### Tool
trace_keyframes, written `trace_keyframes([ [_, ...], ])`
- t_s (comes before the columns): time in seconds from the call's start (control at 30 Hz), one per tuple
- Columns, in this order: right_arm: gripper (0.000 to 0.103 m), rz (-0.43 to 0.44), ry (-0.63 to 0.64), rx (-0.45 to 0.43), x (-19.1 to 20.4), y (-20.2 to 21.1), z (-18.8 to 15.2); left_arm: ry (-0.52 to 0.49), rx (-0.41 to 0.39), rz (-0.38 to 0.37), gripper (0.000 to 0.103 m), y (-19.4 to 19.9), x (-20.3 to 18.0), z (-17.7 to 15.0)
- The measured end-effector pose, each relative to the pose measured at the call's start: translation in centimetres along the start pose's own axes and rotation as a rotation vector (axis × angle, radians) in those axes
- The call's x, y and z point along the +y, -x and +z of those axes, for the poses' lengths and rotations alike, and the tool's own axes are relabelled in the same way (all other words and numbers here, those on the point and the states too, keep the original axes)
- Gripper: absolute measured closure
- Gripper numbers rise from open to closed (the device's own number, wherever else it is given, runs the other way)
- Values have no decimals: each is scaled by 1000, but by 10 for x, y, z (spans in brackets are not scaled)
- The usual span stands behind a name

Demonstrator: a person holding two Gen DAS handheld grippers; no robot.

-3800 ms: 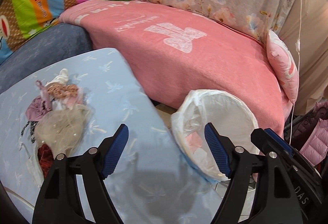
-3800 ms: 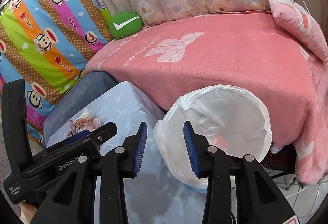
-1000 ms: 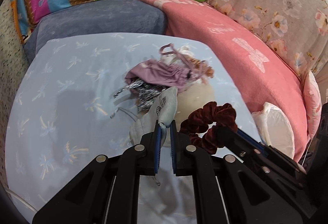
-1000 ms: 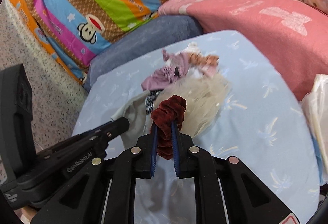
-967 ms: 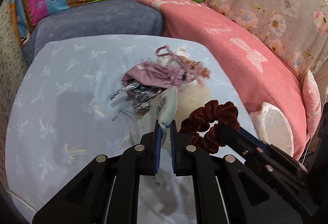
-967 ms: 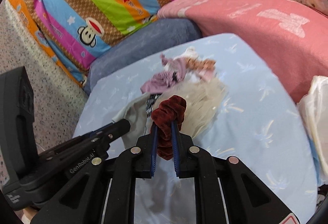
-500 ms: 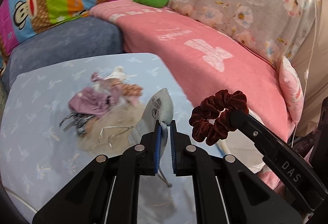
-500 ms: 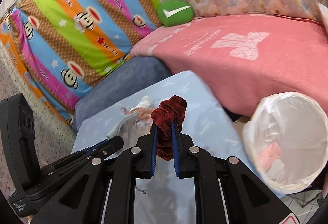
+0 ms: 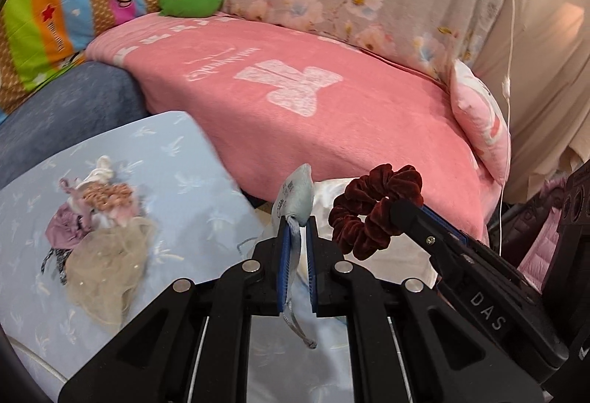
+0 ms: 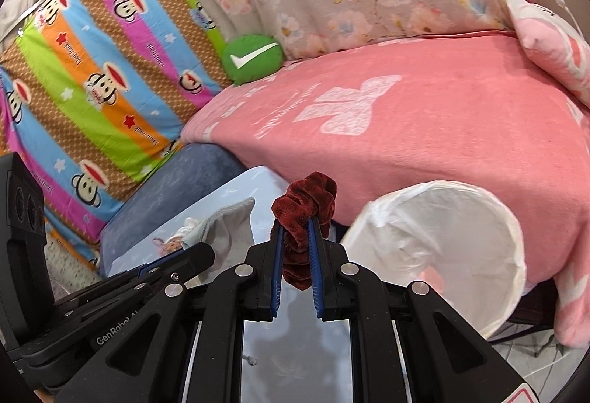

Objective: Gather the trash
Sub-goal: 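Carry grey pouch and red scrunchie to the bin and open both tools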

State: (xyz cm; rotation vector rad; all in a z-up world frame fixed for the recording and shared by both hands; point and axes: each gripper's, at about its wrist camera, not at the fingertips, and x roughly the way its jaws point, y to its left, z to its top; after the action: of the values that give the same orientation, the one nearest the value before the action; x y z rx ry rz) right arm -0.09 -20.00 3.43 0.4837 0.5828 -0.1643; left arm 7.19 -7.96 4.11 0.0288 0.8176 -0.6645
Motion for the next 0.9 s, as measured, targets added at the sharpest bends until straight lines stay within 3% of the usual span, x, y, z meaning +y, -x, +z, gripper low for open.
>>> trace_keyframes([
  [0.4, 90, -66, -78, -10, -52, 4, 2, -88, 44, -74, 94, -26, -47, 7],
  [0.63, 89, -80, -97, -6, -66, 0, 2, -119, 39, -78, 94, -32, -60, 11],
  [0.7, 86, -81, -99, -5, -68, -1, 3, -112, 45, -81, 89, -35, -60, 13],
  [0.77, 85, -94, -103, -12, -69, 0, 3, -97, 48, -74, 64, -36, -58, 14],
  [0.8, 84, -97, -107, -13, -70, 0, 3, -83, 37, -54, 58, -35, -55, 14],
  [0.83, 84, -95, -113, -13, -71, 0, 4, -70, 25, -41, 45, -34, -53, 15],
  [0.87, 84, -96, -117, -13, -72, 0, 4, -61, 19, -33, 38, -33, -51, 16],
  [0.9, 83, -99, -120, -15, -73, 0, 4, -53, 14, -30, 38, -32, -48, 16],
])
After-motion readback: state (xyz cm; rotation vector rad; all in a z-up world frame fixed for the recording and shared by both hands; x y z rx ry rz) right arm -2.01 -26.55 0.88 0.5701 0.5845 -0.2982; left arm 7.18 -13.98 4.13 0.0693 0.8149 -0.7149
